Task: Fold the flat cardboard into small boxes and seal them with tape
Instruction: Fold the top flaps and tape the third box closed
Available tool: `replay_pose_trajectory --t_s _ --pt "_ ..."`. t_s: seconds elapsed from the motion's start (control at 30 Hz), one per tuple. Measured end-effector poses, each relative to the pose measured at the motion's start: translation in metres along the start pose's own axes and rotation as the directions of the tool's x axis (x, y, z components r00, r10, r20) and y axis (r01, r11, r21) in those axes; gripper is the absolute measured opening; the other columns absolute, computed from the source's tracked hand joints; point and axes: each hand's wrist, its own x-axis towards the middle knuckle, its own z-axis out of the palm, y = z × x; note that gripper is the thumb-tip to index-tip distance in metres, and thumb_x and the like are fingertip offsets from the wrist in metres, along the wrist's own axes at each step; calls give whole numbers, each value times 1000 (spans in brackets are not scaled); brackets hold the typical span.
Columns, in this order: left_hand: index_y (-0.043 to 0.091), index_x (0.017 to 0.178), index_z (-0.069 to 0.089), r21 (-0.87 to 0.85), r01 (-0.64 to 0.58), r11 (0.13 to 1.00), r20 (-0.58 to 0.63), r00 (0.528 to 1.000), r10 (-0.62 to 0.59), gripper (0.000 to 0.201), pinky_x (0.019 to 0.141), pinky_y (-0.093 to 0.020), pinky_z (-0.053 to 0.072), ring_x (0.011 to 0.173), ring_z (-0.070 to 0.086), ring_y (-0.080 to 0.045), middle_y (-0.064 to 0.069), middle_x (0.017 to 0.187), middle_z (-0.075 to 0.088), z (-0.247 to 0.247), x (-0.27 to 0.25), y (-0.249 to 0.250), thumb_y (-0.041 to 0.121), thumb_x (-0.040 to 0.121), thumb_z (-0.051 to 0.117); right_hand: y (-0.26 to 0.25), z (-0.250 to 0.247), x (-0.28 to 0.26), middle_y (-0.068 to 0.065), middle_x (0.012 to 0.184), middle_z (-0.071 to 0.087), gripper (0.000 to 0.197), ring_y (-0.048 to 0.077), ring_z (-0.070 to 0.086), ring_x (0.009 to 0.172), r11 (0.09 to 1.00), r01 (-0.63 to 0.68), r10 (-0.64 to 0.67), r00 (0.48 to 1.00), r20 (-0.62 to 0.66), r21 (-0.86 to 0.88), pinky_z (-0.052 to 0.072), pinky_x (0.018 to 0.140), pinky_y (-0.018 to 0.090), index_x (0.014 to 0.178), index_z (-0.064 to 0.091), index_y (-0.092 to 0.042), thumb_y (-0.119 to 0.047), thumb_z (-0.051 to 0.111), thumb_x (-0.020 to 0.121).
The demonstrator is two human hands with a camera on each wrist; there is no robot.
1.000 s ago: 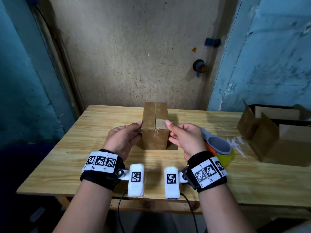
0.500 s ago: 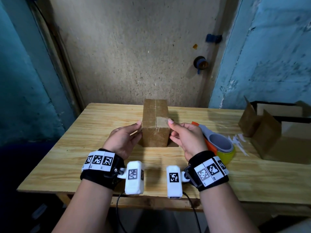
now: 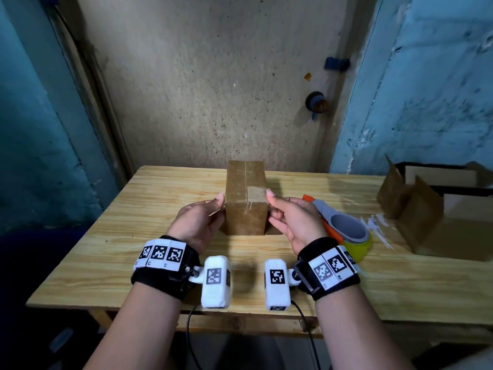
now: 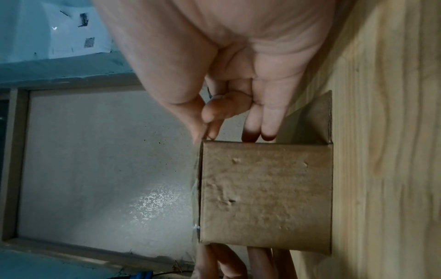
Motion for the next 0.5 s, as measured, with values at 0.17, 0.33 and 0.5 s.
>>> replay_pose_trajectory --t_s 0.17,0.33,0.5 --pt "9 93 72 4 60 998 9 998 -60 9 86 -25 54 92 70 -13 -2 89 77 3 0 0 17 91 70 -2 2 0 -4 60 52 24 12 57 67 999 -35 35 999 -20 12 57 99 41 91 74 -7 -28 84 87" --pt "7 89 72 -36 130 991 38 991 -128 18 80 -30 54 92 70 -17 -5 85 77 9 -12 2 22 95 67 -3 3 -1 -4 61 52 15 15 56 73 994 -92 93 996 -7 56 53 106 45 84 74 -12 -24 83 88" --pt "5 88 69 -31 141 990 65 988 -138 25 79 -28 53 83 70 -17 -6 78 76 11 -17 2 24 101 60 0 7 4 -6 58 52 23 12 48 66 950 -244 240 970 43 195 44 117 47 78 72 -11 -29 86 76"
